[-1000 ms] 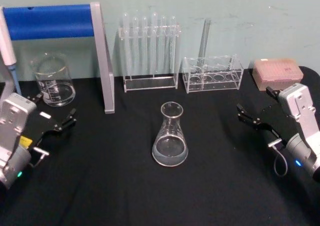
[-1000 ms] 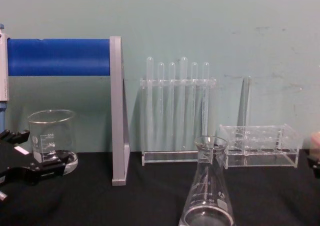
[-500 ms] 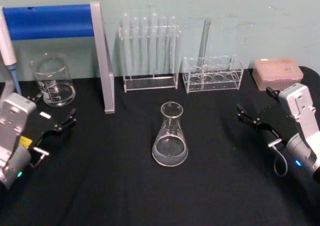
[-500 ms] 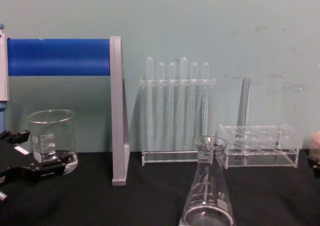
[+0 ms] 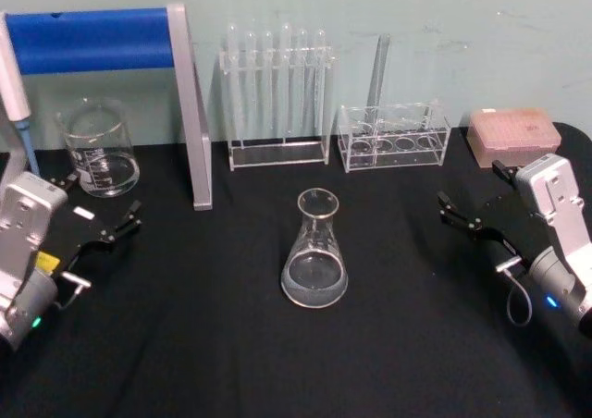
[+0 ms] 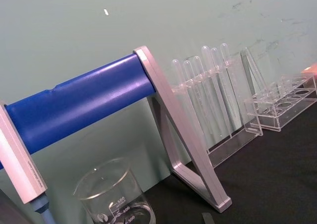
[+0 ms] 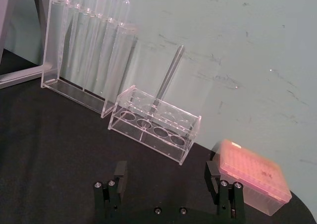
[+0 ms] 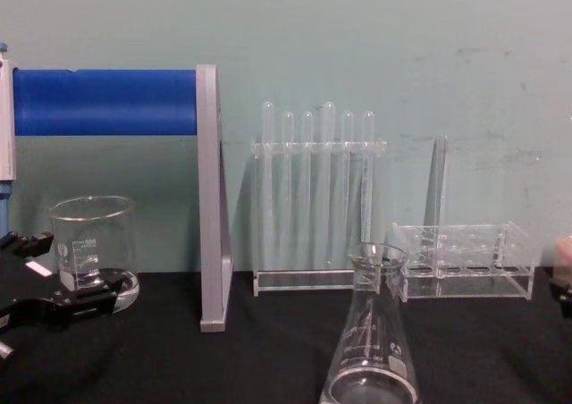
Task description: Grasp the erlenmeyer flask with one hand, shake it three times, then place it back.
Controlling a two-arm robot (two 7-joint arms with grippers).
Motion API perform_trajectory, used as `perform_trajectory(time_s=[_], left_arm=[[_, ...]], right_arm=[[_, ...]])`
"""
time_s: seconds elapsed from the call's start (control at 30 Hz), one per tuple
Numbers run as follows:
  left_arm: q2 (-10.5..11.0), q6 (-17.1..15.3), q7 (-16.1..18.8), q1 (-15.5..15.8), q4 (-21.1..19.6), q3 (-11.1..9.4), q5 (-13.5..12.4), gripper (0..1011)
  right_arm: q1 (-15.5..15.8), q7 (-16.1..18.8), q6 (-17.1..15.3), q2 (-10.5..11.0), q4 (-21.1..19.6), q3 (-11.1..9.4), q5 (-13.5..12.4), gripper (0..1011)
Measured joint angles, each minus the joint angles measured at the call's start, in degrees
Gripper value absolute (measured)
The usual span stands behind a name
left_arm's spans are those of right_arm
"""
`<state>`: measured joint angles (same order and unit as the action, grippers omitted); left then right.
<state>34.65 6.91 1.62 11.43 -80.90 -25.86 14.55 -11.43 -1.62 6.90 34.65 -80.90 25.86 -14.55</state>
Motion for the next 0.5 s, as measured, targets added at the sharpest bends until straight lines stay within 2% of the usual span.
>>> perform_trajectory(time_s=[0.23,0.5], left_arm=[[0.00,0.00,0.00,0.00,0.00,0.00,0.00,1001],[0.00,0.00,0.00,0.00,0.00,0.00,0.00,1001]], right_arm=[[0.14,0.35,0.00,-0.11,-0.04,-0.35,-0.03,1000],[2.25,3.85,-0.40,-0.25,-2.38,-2.60,-3.23,1000]])
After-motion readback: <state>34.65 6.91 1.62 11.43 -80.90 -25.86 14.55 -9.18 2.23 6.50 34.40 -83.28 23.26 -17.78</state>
